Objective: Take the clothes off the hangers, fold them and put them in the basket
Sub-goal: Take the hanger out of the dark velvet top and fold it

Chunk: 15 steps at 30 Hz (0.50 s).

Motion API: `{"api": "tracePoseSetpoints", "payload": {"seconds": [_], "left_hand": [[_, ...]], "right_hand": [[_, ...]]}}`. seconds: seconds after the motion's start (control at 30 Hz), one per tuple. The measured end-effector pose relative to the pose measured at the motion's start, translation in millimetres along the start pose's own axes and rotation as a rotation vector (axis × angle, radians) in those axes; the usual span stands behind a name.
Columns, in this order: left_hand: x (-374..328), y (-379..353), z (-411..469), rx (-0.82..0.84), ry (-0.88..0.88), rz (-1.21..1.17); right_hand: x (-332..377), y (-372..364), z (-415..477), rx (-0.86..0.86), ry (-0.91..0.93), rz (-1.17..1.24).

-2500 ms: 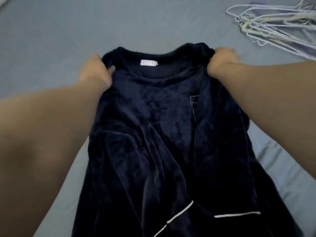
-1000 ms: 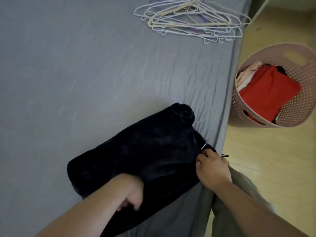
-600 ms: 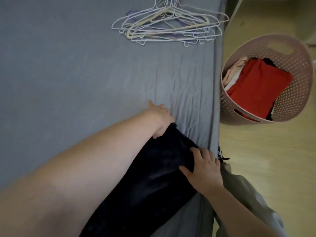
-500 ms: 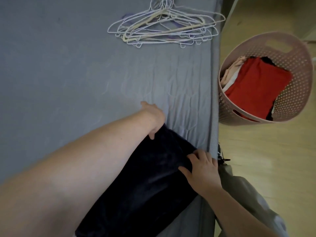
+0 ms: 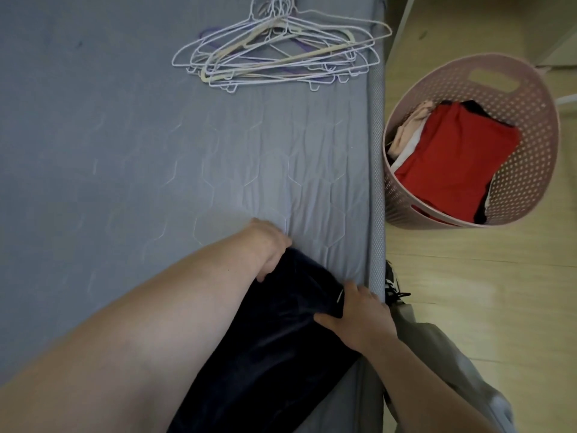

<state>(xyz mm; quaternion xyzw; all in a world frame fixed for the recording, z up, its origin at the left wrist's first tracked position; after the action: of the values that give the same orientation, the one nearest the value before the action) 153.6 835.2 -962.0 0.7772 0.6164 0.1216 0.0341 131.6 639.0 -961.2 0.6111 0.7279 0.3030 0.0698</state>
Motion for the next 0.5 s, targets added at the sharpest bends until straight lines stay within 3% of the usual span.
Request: {"api": "tracePoseSetpoints", "payload": {"seconds": [0.13,0.27,0.5], "left_hand": [[-2,4,7,0.017,0.002,0.068],[-3,3,11,0.118,-0.038,-0.008],[-3,22,9,-0.066,-0.130,-0.073]], "right_hand": [[1,-6,3,0.081,0.035,0.028],[-3,-17,7,0.199,0.042,0.154],[-8,-14,12,0.186,0.034,0.291]]}}
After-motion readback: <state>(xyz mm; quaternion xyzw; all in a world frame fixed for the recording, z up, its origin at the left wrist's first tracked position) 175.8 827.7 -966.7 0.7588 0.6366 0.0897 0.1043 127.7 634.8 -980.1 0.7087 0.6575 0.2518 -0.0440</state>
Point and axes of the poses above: each hand's wrist, its own z-axis towards the middle knuckle, its own y-axis out of the back of the hand, x = y × z, the point moved 10 cm from there along z, towards the middle knuckle, and after that the axes turned 7 degrees about x, right-handed, at the moved point
